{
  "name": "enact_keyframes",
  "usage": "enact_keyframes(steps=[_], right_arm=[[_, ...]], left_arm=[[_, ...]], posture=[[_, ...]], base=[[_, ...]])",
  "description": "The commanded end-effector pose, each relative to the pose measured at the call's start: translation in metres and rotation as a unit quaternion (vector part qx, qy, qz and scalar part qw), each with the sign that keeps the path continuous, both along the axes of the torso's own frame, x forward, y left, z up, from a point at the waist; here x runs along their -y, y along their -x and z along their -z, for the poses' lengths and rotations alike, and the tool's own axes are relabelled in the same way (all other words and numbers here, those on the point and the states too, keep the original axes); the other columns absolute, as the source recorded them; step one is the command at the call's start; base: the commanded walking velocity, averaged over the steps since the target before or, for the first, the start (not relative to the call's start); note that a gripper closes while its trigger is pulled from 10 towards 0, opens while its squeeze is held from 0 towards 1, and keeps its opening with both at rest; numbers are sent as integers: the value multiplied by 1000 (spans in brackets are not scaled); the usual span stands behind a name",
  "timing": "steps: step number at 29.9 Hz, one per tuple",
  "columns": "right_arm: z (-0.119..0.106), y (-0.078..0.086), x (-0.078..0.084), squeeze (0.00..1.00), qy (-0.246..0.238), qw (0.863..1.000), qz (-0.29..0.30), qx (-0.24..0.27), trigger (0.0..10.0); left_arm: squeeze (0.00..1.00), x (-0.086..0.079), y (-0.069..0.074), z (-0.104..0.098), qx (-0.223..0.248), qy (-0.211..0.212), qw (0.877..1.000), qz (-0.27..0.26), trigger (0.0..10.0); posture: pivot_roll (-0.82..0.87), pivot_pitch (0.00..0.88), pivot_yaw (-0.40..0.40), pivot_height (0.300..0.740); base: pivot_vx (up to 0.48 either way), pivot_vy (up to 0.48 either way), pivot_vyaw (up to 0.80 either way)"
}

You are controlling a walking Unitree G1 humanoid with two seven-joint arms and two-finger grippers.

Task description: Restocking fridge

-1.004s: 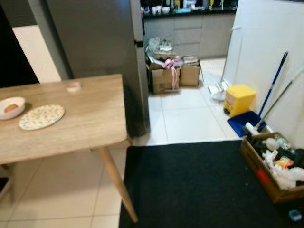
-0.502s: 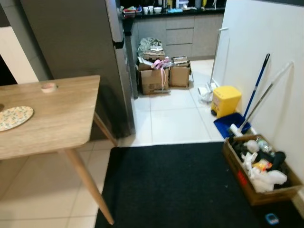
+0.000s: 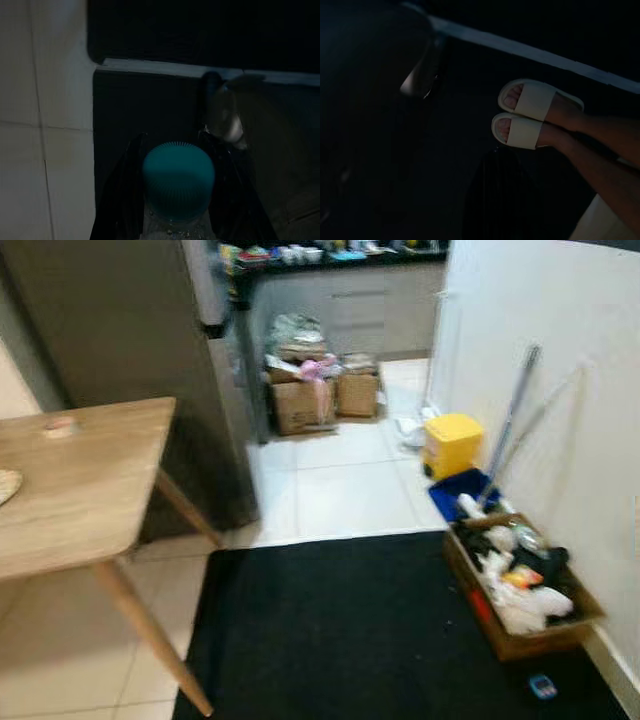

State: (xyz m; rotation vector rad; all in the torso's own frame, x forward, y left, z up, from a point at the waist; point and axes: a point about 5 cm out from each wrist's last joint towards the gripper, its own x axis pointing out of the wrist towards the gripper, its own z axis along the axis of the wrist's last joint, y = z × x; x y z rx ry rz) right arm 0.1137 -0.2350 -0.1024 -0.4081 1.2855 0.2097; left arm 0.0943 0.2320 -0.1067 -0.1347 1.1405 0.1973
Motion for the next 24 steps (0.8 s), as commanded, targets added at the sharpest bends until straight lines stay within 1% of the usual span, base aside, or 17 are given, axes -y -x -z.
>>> enact_keyframes(steps=[1,16,19,24], right_arm=[[2,6,-1,0,-1,1000,1,-9,10000],[3,7,-5,0,-7,1000,4,-9,10000],[3,6,-6,0,-8,1000,3,-7,10000],[1,4,0,0,2,1000,-2,-8,10000]], left_arm=[[0,2,-3,0,7,5,1000,-6,10000],[0,8,-3,1,3,4,1000,11,10000],[0,10,-7,0,10,4,1000,14,10000],[0,13,-10,0,12,6,1000,12,10000]], posture=[[-67,0,33,740],[-68,0,34,740],[-69,0,33,740],[-59,0,25,740]], base=[[0,0,0],[0,0,0],[0,0,0],[0,0,0]])
